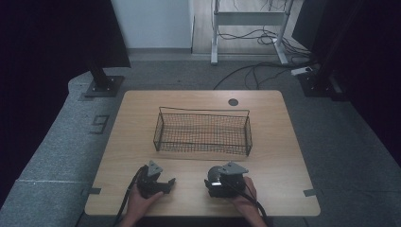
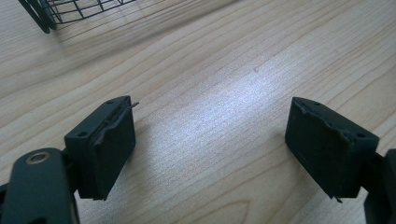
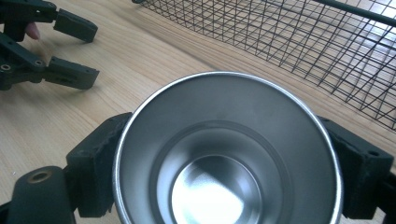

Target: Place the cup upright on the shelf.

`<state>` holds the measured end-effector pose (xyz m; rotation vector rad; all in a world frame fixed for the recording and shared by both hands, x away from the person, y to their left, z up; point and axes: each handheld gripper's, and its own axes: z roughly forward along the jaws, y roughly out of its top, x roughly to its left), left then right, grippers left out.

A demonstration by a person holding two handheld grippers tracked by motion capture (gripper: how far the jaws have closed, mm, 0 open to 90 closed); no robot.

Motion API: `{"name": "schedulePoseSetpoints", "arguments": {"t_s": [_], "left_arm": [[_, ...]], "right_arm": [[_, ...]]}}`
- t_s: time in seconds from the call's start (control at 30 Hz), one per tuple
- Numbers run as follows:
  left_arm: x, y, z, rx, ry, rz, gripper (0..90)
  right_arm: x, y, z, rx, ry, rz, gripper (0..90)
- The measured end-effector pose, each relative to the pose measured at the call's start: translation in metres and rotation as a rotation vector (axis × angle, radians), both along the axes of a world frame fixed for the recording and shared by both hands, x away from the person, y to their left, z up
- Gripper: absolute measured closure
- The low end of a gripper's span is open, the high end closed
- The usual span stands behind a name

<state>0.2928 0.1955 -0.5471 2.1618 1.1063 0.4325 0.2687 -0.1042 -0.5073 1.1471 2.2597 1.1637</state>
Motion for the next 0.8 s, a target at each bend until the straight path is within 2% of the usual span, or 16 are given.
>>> {"name": "schedulePoseSetpoints", "arguments": {"t_s": [0.1,0.27,0.5,0.8], "left_arm": [[0.0,0.0,0.0,0.0,0.0,0.0,16.0],[0.0,0.0,0.0,0.0,0.0,0.0,16.1],[0.0,0.0,0.0,0.0,0.0,0.0,16.0],[0.0,0.0,0.0,-0.002,0.0,0.001,16.1]], "right_arm": [[0.001,-0.001,0.001,0.0,0.008,0.026,13.3],[0.001,-0.001,0.0,0.002,0.008,0.028,13.4],[-0.001,-0.009,0.009,0.034,-0.017,0.018,13.4],[-0.008,-0.011,0.019,0.036,-0.046,0.04,13.4]]}}
